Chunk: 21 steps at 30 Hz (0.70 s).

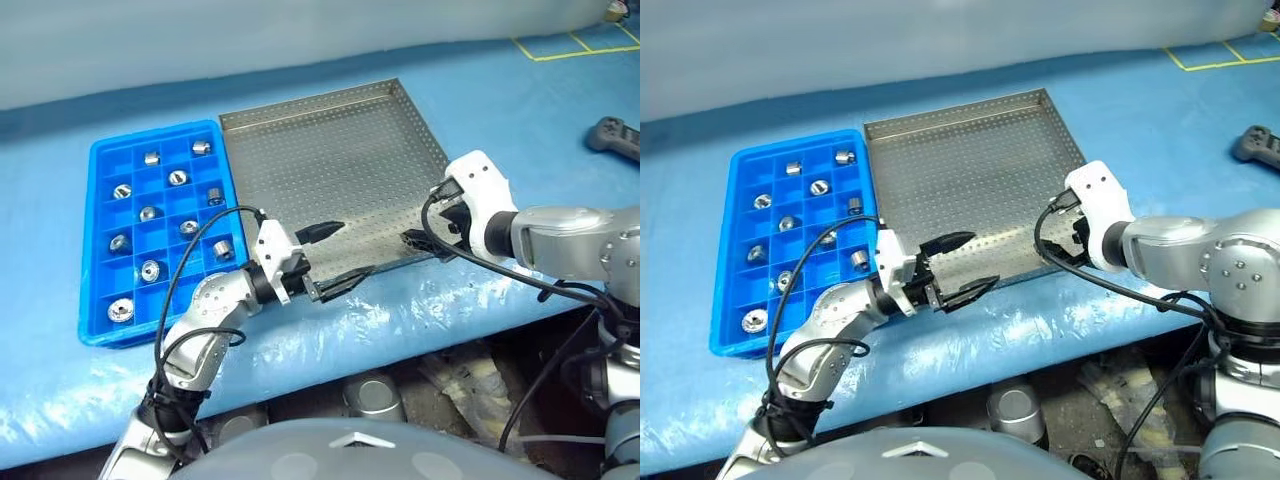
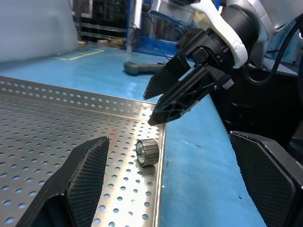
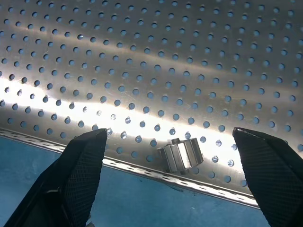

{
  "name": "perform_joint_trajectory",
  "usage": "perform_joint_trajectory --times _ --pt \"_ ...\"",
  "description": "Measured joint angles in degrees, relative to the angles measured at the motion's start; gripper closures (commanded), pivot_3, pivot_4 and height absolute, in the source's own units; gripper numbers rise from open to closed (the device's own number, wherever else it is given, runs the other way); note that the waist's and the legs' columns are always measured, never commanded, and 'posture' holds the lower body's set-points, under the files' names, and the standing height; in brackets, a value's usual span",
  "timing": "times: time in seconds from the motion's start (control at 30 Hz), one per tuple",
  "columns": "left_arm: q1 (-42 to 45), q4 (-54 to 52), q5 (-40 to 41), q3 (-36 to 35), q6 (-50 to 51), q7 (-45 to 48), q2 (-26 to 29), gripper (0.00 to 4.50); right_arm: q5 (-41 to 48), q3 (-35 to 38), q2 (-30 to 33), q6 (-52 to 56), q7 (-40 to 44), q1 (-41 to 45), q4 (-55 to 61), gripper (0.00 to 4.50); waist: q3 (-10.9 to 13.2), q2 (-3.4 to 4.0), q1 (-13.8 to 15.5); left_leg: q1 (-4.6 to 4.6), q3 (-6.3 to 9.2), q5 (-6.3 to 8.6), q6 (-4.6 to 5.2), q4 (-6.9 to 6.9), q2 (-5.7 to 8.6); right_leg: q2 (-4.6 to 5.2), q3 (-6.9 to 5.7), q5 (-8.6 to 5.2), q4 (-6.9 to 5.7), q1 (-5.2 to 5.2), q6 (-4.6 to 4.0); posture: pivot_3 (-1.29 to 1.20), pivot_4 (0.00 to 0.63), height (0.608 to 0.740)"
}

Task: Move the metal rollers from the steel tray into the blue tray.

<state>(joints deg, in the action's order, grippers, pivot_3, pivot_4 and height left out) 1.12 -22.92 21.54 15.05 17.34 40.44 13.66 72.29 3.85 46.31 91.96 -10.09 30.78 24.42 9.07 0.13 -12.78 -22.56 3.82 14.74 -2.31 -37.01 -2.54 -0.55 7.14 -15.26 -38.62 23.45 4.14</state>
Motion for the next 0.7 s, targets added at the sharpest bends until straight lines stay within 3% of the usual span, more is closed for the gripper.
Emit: perform_joint_trajectory --times 0.3,0.7 --pt "-0.41 -2.04 0.15 -0.33 1.37 -1.78 0.5 0.05 -3.43 -9.14 -0.48 0.0 2.7 5.24 -8.75 0.0 0.0 0.01 2.75 -0.02 -0.01 0.06 0.11 0.0 0.0 0.0 -0.01 0.03 0.1 0.01 0.0 -0.14 0.15 0.74" --pt "-2.98 -4.32 -0.33 4.23 2.25 -0.35 4.8 0.05 -6.91 -12.51 1.55 0.0 5.24 6.42 -14.0 0.0 -0.01 0.02 3.88 0.0 -0.03 0.1 0.18 -0.01 -0.01 0.0 -0.02 0.02 0.13 0.01 0.0 -0.13 0.15 0.74"
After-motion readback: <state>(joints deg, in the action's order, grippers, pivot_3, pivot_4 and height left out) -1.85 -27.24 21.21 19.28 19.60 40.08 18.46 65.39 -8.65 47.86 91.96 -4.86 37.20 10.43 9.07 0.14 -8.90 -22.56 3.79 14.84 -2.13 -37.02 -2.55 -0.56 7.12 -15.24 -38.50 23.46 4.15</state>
